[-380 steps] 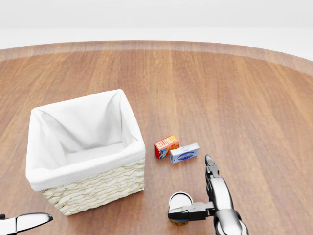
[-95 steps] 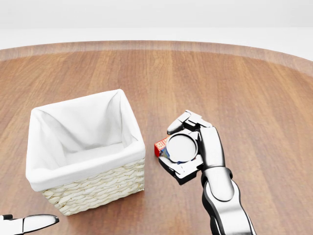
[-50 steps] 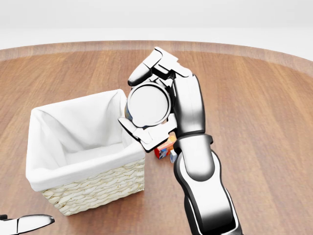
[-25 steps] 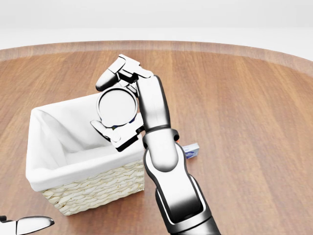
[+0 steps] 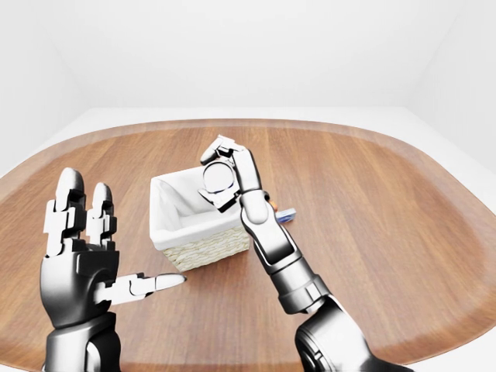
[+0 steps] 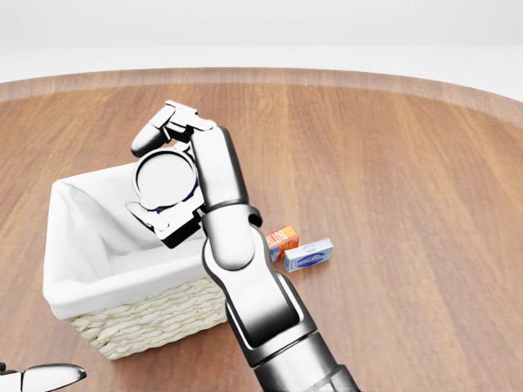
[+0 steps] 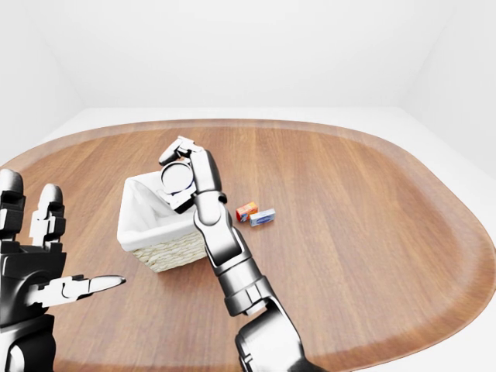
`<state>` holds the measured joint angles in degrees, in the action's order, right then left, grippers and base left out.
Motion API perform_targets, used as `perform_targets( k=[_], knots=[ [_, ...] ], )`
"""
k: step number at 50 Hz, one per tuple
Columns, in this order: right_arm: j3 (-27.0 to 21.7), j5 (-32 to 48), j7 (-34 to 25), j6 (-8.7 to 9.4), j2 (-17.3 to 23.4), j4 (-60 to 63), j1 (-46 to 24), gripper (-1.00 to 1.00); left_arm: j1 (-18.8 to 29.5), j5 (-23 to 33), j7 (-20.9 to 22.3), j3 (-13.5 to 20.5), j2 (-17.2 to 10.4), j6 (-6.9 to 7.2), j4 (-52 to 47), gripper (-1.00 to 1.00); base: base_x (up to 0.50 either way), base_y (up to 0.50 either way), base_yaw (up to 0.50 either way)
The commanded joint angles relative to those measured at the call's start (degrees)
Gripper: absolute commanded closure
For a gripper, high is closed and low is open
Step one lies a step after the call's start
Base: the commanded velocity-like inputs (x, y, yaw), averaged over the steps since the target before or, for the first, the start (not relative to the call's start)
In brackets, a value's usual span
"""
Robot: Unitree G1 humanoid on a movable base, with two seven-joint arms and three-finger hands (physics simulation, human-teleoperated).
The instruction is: Pick up the alphabet soup and put it in the basket.
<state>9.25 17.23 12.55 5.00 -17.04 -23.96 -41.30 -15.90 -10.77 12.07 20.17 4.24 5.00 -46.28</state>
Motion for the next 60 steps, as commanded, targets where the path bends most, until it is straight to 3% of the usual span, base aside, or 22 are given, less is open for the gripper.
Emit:
perform_targets(
  k=[1, 20, 25, 32, 44, 45, 50, 55, 60],
  knots=[
    [-1.0, -0.2, 3.5, 0.0, -0.8, -10.4, -4.8, 1.0, 0.0, -0.2, 0.3, 0.3, 0.1, 0.0, -0.1, -1.0, 0.0, 0.0, 0.0],
    [-1.0, 2.7, 7.5, 0.0, -3.0, -21.6, -8.9, 1.0, 0.1, -0.8, 0.5, 0.8, 0.1, 0.0, -0.7, -1.0, 0.0, 0.0, 0.0],
    [-2.7, 2.0, 9.4, -2.69, -3.0, -30.1, -12.7, 1.0, 0.2, -1.1, 0.6, 1.1, 0.0, 0.0, -0.6, -1.0, 0.0, 0.0, 0.0],
    [-2.2, 2.7, 9.9, -2.07, -3.0, -29.0, -12.2, 1.0, 0.0, -0.8, 0.7, 0.8, 0.2, 0.0, -0.8, -1.0, 0.0, 0.0, 0.0],
    [-2.0, 3.8, 10.5, -3.02, -3.0, -29.5, -11.6, 1.0, -0.2, -1.0, 0.9, 0.9, 0.3, 0.0, -1.0, -1.0, 0.0, 0.0, 0.0],
    [-2.3, 3.5, 10.2, -2.68, -3.0, -29.6, -11.8, -1.0, -0.2, -0.9, 1.0, 0.8, 0.3, 0.0, -0.9, -1.0, 0.0, 0.0, 0.0],
    [-2.1, 3.5, 10.1, -2.3, -3.0, -28.9, -11.5, -1.0, -0.4, -0.9, 1.0, 0.8, 0.4, 0.0, -1.1, -1.0, 0.0, 0.0, 0.0],
    [-2.1, 3.8, 10.8, -3.36, -3.0, -30.6, -11.9, -1.0, -0.3, -0.7, 1.0, 0.6, 0.4, 0.0, -0.8, -1.0, 0.0, 0.0, 0.0],
    [-2.0, 4.0, 10.7, -3.23, -3.0, -30.4, -11.8, -1.0, -0.3, -0.8, 1.0, 0.7, 0.3, 0.0, -0.7, -1.0, 0.0, 0.0, 0.0]
  ],
)
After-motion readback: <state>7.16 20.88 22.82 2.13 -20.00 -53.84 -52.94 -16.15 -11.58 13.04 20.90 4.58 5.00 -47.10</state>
